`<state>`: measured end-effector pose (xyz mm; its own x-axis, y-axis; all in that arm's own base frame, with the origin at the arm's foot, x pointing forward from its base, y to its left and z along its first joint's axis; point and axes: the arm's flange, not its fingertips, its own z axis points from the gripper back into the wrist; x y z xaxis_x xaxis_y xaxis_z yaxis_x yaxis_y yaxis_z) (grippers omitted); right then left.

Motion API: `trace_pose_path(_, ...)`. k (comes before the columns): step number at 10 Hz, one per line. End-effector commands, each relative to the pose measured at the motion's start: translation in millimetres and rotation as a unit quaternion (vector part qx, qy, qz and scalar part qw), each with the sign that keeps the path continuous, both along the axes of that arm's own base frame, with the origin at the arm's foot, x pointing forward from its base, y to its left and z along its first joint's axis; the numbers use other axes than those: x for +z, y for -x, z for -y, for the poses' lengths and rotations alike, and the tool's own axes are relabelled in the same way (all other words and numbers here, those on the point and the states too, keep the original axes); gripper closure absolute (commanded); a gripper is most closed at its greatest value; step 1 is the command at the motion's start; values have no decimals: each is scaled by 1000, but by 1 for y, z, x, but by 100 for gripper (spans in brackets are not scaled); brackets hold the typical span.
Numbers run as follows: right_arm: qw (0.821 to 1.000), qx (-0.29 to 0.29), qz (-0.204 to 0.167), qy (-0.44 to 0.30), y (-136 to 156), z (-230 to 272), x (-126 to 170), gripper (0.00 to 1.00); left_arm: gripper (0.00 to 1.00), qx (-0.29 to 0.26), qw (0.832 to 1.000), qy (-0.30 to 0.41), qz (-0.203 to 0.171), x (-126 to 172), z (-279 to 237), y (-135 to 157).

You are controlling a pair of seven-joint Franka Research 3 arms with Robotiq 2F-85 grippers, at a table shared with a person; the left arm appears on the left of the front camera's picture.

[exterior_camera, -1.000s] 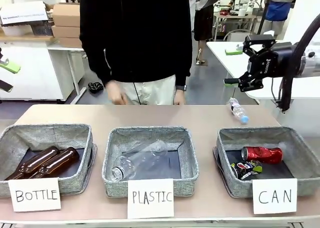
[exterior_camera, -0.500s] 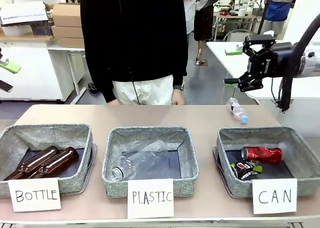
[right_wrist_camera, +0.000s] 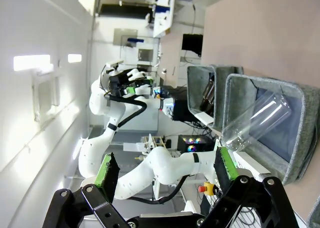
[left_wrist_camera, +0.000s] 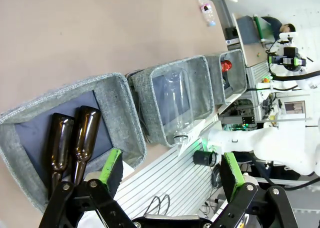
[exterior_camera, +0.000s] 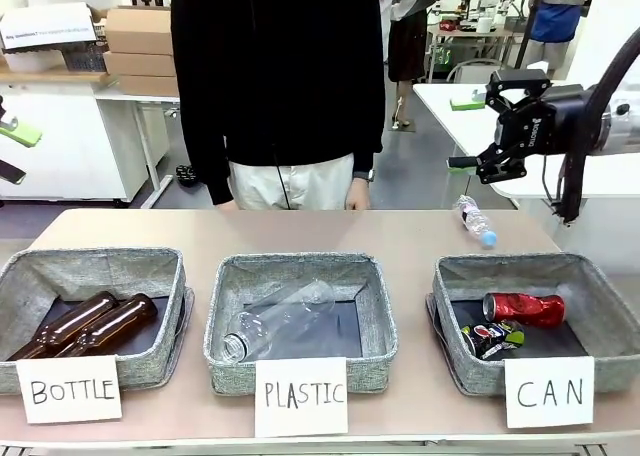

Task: Sort the can waste into the basket.
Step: Pick up the can waste from the table and place it in the right Fabric basket.

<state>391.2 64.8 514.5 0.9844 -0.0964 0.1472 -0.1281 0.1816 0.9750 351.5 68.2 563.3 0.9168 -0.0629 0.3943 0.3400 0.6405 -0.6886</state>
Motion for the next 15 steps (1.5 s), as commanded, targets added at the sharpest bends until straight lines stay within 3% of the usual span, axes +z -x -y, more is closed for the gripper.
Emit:
trace_pose_path(1,1000,5,0,0,0,2,1,0,0,-4,1000,-4,5,-3,-2,3)
trace_pose_path(15,1000,5,0,0,0,2,1,0,0,-4,1000,-4,5,-3,-2,3)
